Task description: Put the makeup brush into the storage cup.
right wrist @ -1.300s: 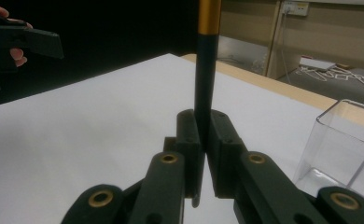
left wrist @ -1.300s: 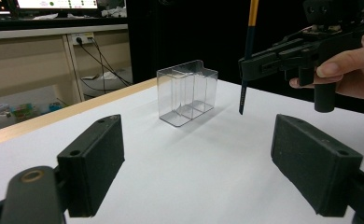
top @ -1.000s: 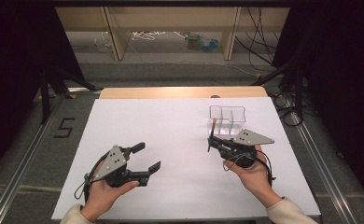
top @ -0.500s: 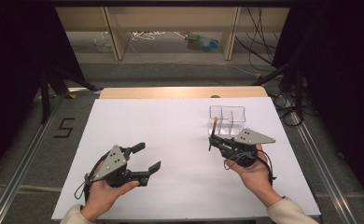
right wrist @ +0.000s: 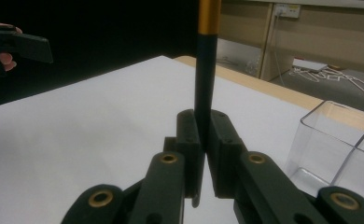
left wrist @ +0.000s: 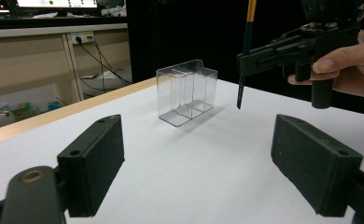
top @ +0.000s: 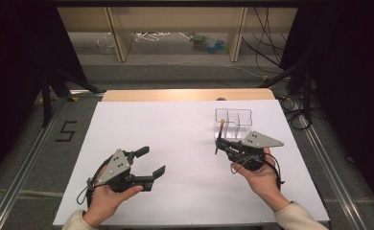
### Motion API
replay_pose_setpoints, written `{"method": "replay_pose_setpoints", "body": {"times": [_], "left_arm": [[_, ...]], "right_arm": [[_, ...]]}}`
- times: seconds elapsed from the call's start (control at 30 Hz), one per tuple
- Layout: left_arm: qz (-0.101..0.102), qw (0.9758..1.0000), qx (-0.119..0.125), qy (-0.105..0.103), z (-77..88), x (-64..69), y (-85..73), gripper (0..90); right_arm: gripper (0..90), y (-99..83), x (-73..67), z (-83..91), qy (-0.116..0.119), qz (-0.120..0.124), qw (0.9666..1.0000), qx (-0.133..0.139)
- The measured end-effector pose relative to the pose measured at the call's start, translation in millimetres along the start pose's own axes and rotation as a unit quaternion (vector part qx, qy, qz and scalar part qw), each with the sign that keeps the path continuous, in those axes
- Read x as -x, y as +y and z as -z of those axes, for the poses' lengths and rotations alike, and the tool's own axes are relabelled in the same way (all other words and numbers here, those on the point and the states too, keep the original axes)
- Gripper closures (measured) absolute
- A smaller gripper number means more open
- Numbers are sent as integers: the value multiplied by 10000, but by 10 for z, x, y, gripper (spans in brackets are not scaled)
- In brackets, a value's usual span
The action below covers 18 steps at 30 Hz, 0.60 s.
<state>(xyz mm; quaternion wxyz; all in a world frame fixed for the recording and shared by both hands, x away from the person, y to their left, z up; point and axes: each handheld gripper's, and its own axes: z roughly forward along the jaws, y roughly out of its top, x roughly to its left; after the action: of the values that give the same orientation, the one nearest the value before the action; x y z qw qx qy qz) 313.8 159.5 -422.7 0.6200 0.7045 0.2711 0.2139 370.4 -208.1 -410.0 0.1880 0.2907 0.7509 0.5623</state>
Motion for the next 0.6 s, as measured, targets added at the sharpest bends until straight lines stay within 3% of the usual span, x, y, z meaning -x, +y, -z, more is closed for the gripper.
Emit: {"method": "replay_pose_setpoints", "body": {"times": [0.07, 0.1, 0.6], "left_arm": [[62, 10000, -2, 12, -1, 6, -4, 170], [-11, 10000, 0, -1, -1, -3, -1, 170], [5, 10000, -5, -2, -1, 0, -3, 170]], "right_arm": [[843, -1, 2, 0, 23, -27, 10000, -3], [843, 0, 5, 0, 14, -21, 10000, -5], [843, 12, 33, 18, -68, 2, 10000, -2]]}}
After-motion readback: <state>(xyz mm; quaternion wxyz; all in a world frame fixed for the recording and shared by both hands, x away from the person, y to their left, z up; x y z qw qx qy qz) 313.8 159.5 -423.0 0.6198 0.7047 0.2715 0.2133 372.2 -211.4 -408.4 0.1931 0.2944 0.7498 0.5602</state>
